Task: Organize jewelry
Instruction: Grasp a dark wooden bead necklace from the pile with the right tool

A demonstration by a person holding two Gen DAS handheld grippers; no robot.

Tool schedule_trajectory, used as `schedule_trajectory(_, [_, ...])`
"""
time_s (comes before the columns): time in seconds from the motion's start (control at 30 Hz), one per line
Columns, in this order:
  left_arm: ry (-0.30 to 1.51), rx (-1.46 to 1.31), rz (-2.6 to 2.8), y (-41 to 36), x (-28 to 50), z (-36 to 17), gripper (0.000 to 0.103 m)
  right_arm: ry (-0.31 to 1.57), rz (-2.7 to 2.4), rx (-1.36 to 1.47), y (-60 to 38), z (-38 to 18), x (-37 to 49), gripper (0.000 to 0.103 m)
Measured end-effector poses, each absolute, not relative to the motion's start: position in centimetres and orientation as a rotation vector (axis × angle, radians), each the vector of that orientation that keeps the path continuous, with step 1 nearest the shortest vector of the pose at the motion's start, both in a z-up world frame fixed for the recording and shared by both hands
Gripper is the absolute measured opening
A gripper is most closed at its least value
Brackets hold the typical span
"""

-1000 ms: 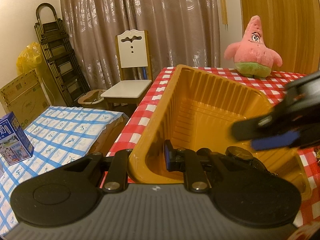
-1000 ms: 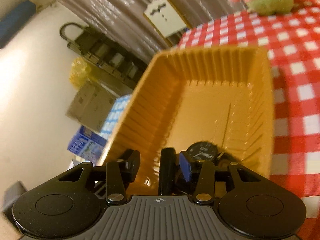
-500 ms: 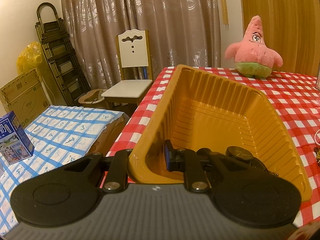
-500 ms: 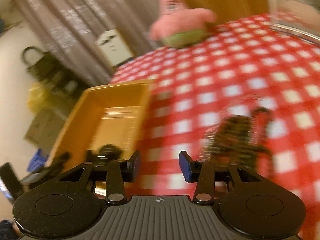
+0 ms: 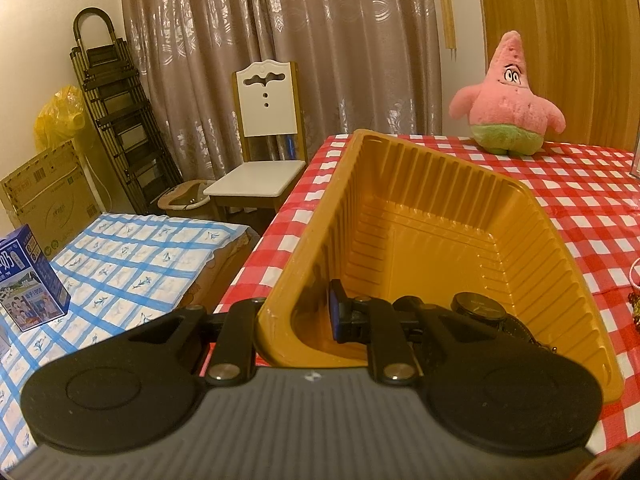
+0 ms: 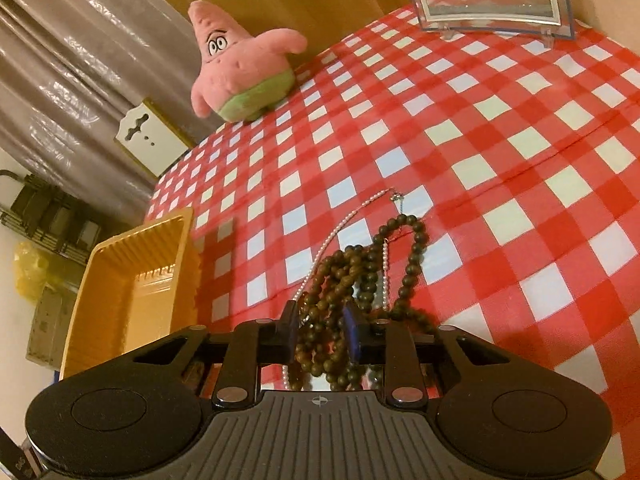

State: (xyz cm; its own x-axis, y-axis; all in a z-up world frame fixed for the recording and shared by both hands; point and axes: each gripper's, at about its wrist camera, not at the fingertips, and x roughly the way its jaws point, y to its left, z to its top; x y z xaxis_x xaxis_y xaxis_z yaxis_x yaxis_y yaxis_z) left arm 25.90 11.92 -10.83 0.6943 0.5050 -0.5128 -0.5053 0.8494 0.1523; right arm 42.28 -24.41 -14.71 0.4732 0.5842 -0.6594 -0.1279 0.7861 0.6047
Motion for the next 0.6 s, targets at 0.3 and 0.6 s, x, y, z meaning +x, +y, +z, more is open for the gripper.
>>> schedule_trajectory(0.3, [0.573,-0.002,0.564,11.90,25.98,-10.86,0.017,0.988,0.472,0.509,-23.41,-14.87,42.77,0.026])
schedule_trajectory(0.6, [0.573,-0.002,0.564,11.89,26.00,-10.86,0.017,0.987,0.472,0.502,-23.21,-14.90,42.89,0.026])
